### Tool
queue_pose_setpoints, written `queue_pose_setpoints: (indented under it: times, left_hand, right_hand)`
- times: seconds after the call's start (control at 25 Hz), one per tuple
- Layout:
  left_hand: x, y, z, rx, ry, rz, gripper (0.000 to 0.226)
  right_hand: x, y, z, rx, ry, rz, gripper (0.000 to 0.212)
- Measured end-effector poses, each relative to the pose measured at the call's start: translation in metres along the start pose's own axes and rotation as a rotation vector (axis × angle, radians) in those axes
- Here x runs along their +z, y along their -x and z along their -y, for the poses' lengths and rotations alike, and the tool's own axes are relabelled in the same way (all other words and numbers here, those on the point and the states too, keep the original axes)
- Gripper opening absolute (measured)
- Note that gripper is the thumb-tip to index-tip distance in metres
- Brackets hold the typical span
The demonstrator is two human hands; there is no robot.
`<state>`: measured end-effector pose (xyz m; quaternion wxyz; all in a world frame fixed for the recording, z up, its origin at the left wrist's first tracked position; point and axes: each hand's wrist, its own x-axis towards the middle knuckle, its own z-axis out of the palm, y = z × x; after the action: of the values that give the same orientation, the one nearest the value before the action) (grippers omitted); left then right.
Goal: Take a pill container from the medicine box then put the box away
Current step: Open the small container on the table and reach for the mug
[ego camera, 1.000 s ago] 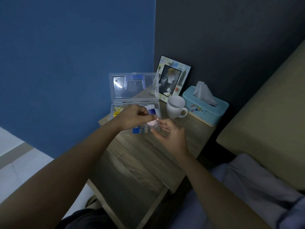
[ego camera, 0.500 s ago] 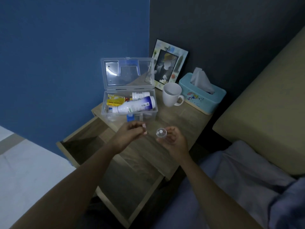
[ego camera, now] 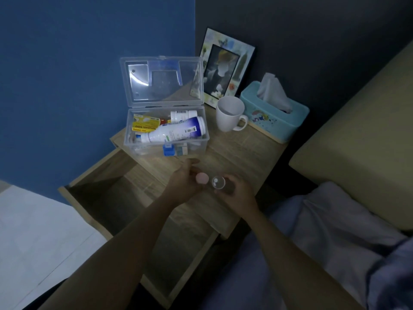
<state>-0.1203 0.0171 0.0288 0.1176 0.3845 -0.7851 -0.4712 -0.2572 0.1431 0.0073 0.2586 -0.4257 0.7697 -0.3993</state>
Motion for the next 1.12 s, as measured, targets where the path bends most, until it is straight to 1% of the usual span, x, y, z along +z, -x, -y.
queue_pose_setpoints:
  times: [0.12, 0.28, 0.6, 0.72, 0.84, 0.92, 1.0, 1.08, 1.12]
  left_hand:
    - [0.006, -0.004, 0.003, 0.000, 0.006, 0.015, 0.068]
    - [0.008, -0.007, 0.008, -0.031, 0.005, 0.010, 0.065]
    - [0.009, -0.013, 0.009, -0.030, -0.063, 0.025, 0.063]
    - [0.008, -0.013, 0.007, -0.031, -0.074, 0.021, 0.062]
    - [0.005, -0.010, 0.006, -0.016, -0.083, 0.014, 0.061]
    - [0.001, -0.004, 0.008, 0.010, -0.094, -0.012, 0.062]
    - [-0.002, 0.004, 0.014, 0.050, -0.178, -0.069, 0.057]
    - [-0.003, 0.008, 0.021, 0.082, -0.307, -0.075, 0.052]
    - [-0.003, 0.009, 0.027, 0.093, -0.382, -0.045, 0.052]
  right_hand:
    - [0.003, -0.003, -0.003, -0.027, 0.040, -0.018, 0.040]
    - [0.006, -0.005, -0.008, 0.036, 0.077, -0.001, 0.044]
    - [0.007, -0.010, -0.009, 0.070, 0.110, 0.026, 0.046]
    - [0.006, -0.010, -0.008, 0.080, 0.095, 0.023, 0.052]
    - [0.002, -0.008, -0.010, 0.092, 0.115, 0.057, 0.061]
    - [-0.003, -0.008, -0.012, 0.119, 0.099, 0.064, 0.062]
    - [-0.010, -0.011, -0.009, 0.135, 0.063, -0.007, 0.053]
    - [-0.015, -0.027, -0.002, 0.114, 0.054, -0.204, 0.036]
    - [-0.019, -0.039, 0.002, 0.119, 0.053, -0.311, 0.033]
